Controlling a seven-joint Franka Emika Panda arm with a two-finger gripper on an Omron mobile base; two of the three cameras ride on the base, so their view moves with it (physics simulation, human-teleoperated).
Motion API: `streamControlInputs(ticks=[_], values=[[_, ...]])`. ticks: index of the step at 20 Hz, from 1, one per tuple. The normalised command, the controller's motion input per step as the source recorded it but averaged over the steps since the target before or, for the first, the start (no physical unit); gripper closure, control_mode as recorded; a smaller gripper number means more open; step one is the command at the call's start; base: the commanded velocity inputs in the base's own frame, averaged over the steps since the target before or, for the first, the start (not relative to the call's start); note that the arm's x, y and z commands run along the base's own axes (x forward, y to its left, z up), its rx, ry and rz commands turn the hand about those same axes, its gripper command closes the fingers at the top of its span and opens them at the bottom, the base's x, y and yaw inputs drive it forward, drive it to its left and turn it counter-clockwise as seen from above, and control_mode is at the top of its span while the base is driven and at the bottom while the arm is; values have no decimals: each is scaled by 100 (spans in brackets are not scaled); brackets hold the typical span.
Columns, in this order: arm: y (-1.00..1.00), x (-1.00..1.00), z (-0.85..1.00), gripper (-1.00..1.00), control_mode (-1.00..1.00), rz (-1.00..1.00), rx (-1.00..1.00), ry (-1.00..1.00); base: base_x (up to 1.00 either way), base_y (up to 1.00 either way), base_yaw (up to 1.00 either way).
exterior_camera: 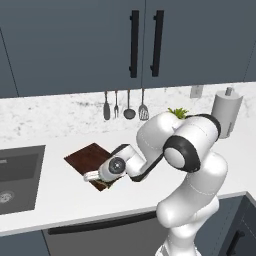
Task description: Pick up the sponge from the counter and clean the cutting board by briefly scrubbing or pressing down on the cutting board. Once finished, release the sponge.
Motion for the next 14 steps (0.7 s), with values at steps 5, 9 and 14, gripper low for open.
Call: streamControlInputs(ticks=[5,9,14], values=[[-43,57,-3,100,-100,-5,5,-4,0,0,0],[-28,57,-21,100,-100,-4,6,-2,0,0,0],[-19,77,-52,100,-100,0,4,-8,0,0,0]])
